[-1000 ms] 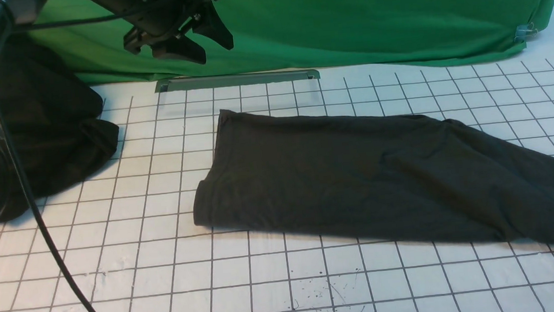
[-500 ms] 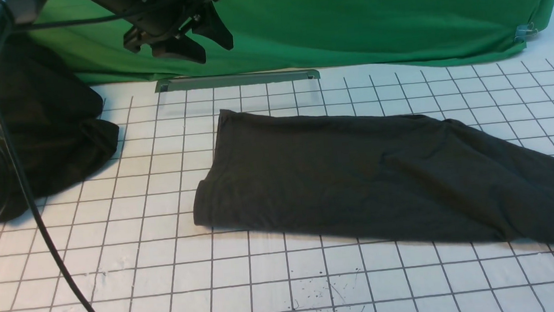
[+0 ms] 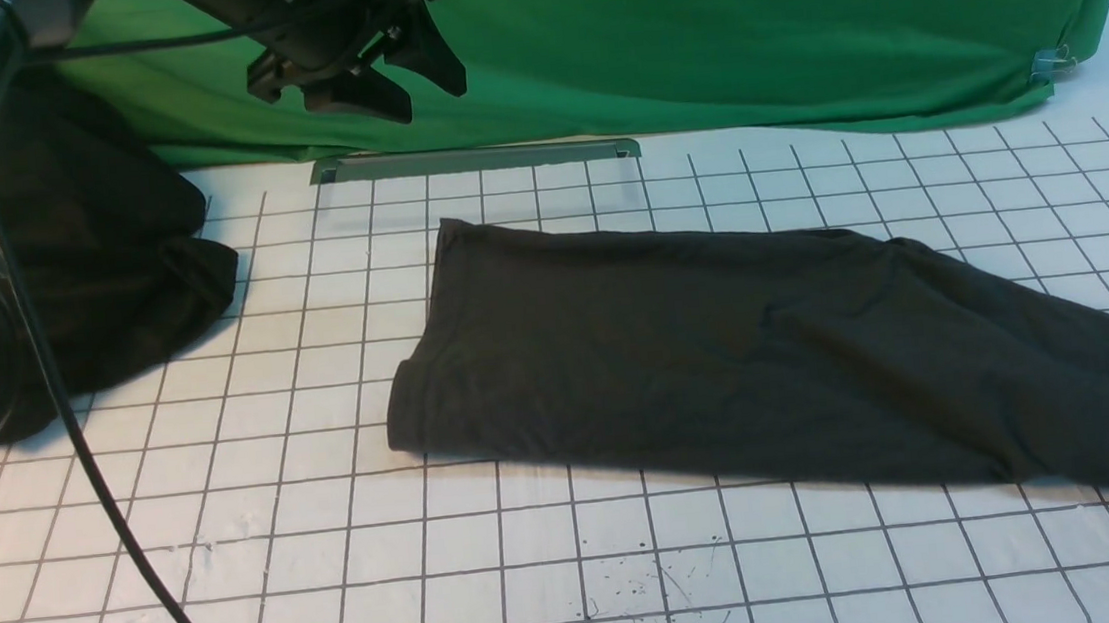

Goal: Fold a long-sleeved shirt over a white checkered tablecloth.
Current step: 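Pull the folded dark garment lengthwise by its ends to straighten it flat on the table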

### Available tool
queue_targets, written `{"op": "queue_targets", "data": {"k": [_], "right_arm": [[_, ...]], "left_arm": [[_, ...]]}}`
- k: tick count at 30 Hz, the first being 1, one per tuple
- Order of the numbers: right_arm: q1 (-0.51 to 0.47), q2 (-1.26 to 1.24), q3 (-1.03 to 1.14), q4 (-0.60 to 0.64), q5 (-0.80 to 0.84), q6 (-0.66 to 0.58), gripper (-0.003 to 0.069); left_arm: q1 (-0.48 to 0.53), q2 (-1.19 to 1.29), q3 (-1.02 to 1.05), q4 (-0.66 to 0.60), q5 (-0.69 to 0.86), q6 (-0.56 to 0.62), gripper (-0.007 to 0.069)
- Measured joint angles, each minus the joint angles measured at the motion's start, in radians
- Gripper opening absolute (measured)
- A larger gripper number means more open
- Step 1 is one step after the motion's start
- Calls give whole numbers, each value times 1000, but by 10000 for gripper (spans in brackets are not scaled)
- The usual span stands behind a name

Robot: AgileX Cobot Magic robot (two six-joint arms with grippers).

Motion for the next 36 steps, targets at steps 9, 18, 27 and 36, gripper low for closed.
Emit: {"op": "queue_targets", "data": {"k": [9,18,27,36], "right_arm": [[0,-71,-103,-35,50,15,26],[2,-23,-105,-88,-118,14,115],[9,48,-118,-136,-130,68,516],[9,-28,-357,-123,89,153,572]], "left_arm": [[0,0,0,4,-7,2,393],[0,0,0,11,-29,1,393],[1,0,0,14,9,-3,393],[21,-136,94,32,7,3,393]]}}
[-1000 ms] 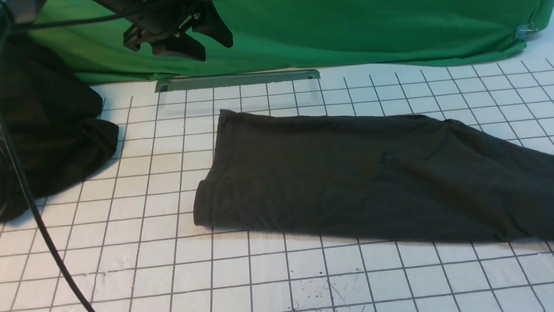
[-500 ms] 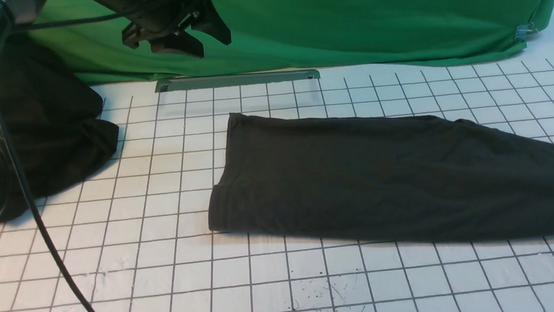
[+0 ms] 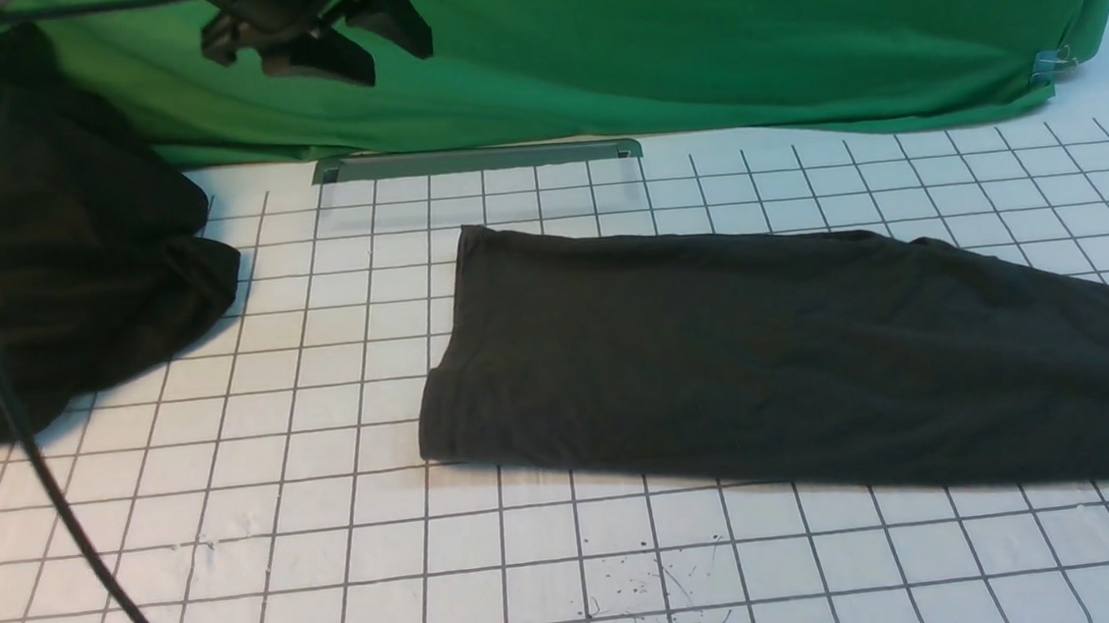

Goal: Fold a long-sleeved shirt over a white checkered tablecloth.
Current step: 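Pull the folded dark garment lengthwise by its ends to straighten it flat on the table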

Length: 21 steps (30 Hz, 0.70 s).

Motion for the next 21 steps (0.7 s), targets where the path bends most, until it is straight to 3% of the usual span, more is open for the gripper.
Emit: {"op": "queue_targets", "data": {"k": [11,21], "right_arm": [[2,-66,93,120,48,-15,607],[2,-63,138,125,49,-34,607]], "left_arm": [[-28,-201,597,38,10,33,417],[-94,-201,677,100,-94,41,559]]}}
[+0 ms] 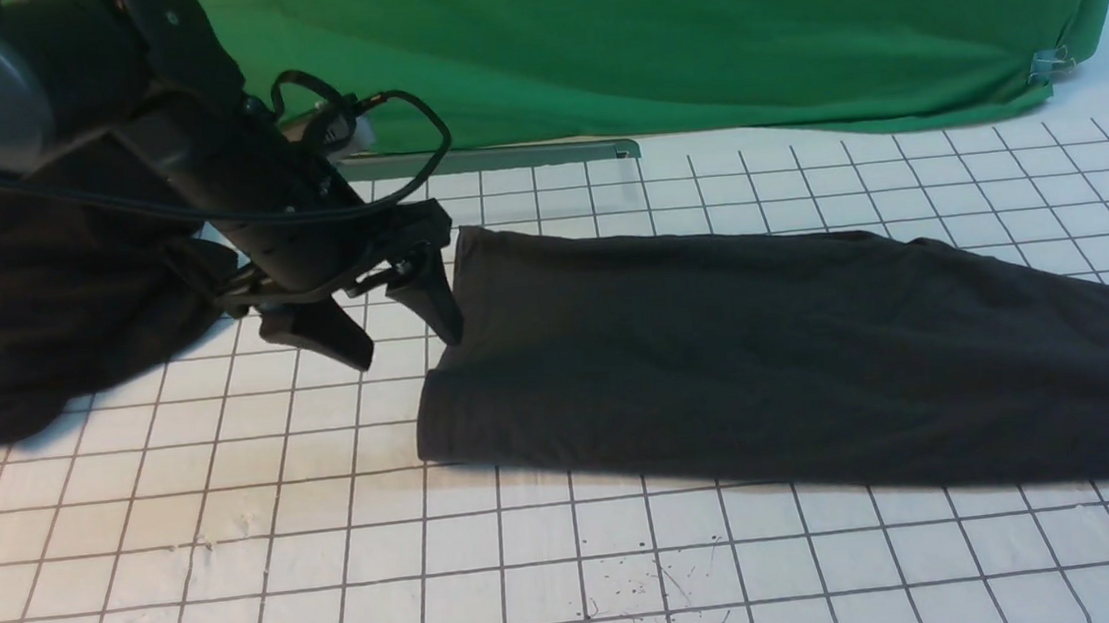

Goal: Fold a long-sleeved shirt over a white checkered tablecloth.
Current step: 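Pull the folded dark garment lengthwise by its ends to straighten it flat on the table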

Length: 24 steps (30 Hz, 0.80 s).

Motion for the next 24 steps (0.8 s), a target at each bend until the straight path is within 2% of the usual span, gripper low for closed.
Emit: {"op": "queue_targets", "data": {"k": [7,11,13,15,16,17,18,19,20,21,24], "right_arm": [[0,0,0,1,-1,-2,605],[0,0,0,1,-1,-2,598],[0,0,1,1,-1,-2,595],[0,0,4,1,-1,-2,593],[0,0,4,1,-1,-2,592],[0,0,5,1,-1,-4,591],[0,0,5,1,-1,-4,591],[0,0,5,1,-1,-5,590],[0,0,5,1,-1,-5,590],[0,0,5,1,-2,-6,590],[0,-7,15,3,-3,-15,590]], "left_arm": [[0,67,1,-22,6,0,570],[0,123,5,-74,22,0,529],[0,146,7,-91,25,8,480],[0,175,7,-95,32,21,361],[0,180,7,-95,33,22,350],[0,192,8,-95,45,32,234],[0,193,8,-95,46,32,220],[0,195,8,-95,63,39,111],[0,195,8,-95,65,39,100],[0,190,9,-94,76,45,40],[-2,156,36,-81,73,48,10]]}}
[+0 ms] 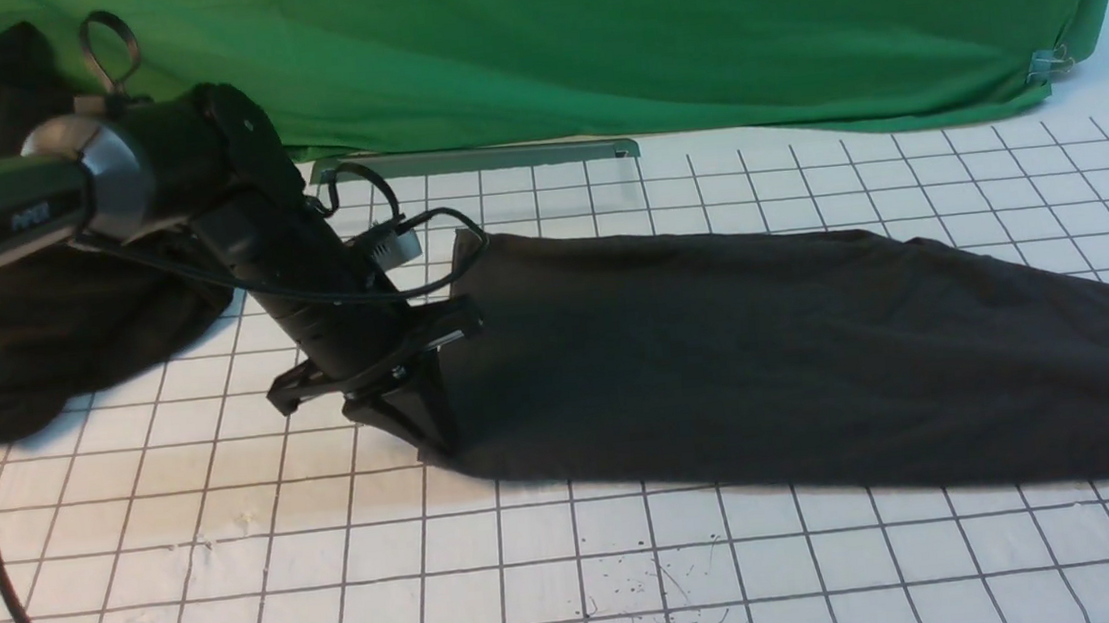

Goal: Fold a long-sleeved shirt over a white checkered tablecloth.
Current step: 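Pull the folded dark garment lengthwise by its ends to straighten it flat on the table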

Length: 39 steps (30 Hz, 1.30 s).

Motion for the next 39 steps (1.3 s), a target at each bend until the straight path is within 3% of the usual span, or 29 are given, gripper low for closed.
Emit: {"op": "queue_targets", "data": {"k": [8,14,18,23,25,31,36,39], "right_arm": [[0,-98,212,0,-26,-27,603],[0,-71,248,7,-117,-48,678],[0,-38,231,41,-159,-87,689],[0,37,212,49,-207,-123,689],[0,73,212,46,-235,-144,671],[0,134,210,45,-290,-175,556],[0,158,210,45,-298,-187,430],[8,166,210,59,-298,-202,192]], "left_arm": [[-29,-228,306,78,-4,-23,6],[-29,-263,373,106,-59,-25,39],[-29,-266,373,143,-86,-41,99],[-29,-267,373,152,-104,-48,250],[-29,-268,373,152,-110,-48,342],[-29,-287,324,162,-108,-48,519],[-29,-304,244,167,-85,-48,552],[-29,-314,165,166,-69,-58,551]]}}
